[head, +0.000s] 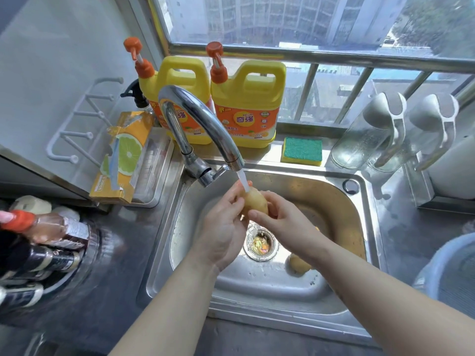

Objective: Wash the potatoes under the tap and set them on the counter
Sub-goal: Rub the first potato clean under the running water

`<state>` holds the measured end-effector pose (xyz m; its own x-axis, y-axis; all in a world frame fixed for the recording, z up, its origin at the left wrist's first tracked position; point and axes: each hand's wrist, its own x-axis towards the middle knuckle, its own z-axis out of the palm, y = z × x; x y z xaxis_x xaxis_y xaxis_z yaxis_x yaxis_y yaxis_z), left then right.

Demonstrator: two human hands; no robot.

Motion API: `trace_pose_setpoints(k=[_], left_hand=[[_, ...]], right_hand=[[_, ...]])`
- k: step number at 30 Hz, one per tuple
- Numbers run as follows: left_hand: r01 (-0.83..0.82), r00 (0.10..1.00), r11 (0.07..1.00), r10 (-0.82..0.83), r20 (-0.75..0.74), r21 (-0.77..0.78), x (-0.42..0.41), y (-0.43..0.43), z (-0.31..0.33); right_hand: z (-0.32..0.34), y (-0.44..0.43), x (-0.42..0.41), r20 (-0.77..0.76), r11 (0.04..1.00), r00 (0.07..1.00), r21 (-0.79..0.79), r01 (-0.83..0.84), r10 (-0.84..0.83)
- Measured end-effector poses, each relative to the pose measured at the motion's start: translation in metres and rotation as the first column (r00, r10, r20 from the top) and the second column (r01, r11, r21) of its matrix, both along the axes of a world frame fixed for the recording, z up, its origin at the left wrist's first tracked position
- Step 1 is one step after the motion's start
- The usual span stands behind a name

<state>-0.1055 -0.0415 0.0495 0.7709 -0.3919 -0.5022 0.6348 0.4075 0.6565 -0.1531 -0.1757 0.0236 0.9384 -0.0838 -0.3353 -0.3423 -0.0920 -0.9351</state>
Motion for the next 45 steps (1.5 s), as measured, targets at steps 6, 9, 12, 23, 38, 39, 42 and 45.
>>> trace_pose_setpoints(k=[6, 9, 12, 23, 38, 39, 42, 45], left_hand=[[-0.066, 0.998, 0.996, 0.067, 0.015, -0.055, -0.002, -0.003, 0.004], [-0.115, 0.993, 0.990, 0.115, -0.011, -0.087, 0.000, -0.007, 0.007], [-0.175, 0.984, 0.984, 0.175, -0.017, -0.040, 0.002, -0.013, 0.007], [-0.047, 0.997, 0.999, 0.049, 0.064, -0.027, 0.000, -0.003, 0.002], [-0.150, 0.979, 0.984, 0.135, -0.156, -0.094, -0.006, -0.003, -0.011], [-0.139, 0.985, 0.988, 0.130, -0.115, -0.071, -0.009, -0.003, -0.014], [-0.122, 0.991, 0.992, 0.124, -0.042, 0.041, -0.009, -0.007, -0.012], [-0.200, 0.968, 0.972, 0.216, -0.131, 0.123, -0.001, -0.010, -0.010]], right_hand=[[0.004, -0.002, 0.002, 0.047, 0.997, 0.998, -0.065, -0.042, 0.045], [0.003, 0.001, 0.000, 0.106, 0.979, 0.991, -0.197, -0.061, 0.083], [0.004, 0.004, -0.002, 0.164, 0.941, 0.982, -0.336, -0.030, 0.090], [0.009, 0.004, 0.002, 0.079, 0.965, 0.997, -0.259, 0.030, -0.010], [0.025, -0.004, 0.009, 0.100, 0.854, 0.993, -0.520, 0.005, 0.055], [0.028, -0.004, 0.010, 0.101, 0.832, 0.992, -0.555, -0.004, 0.073], [0.033, -0.001, 0.010, 0.123, 0.753, 0.986, -0.658, -0.004, 0.112], [0.032, 0.003, 0.007, 0.208, 0.673, 0.961, -0.739, 0.030, 0.184]])
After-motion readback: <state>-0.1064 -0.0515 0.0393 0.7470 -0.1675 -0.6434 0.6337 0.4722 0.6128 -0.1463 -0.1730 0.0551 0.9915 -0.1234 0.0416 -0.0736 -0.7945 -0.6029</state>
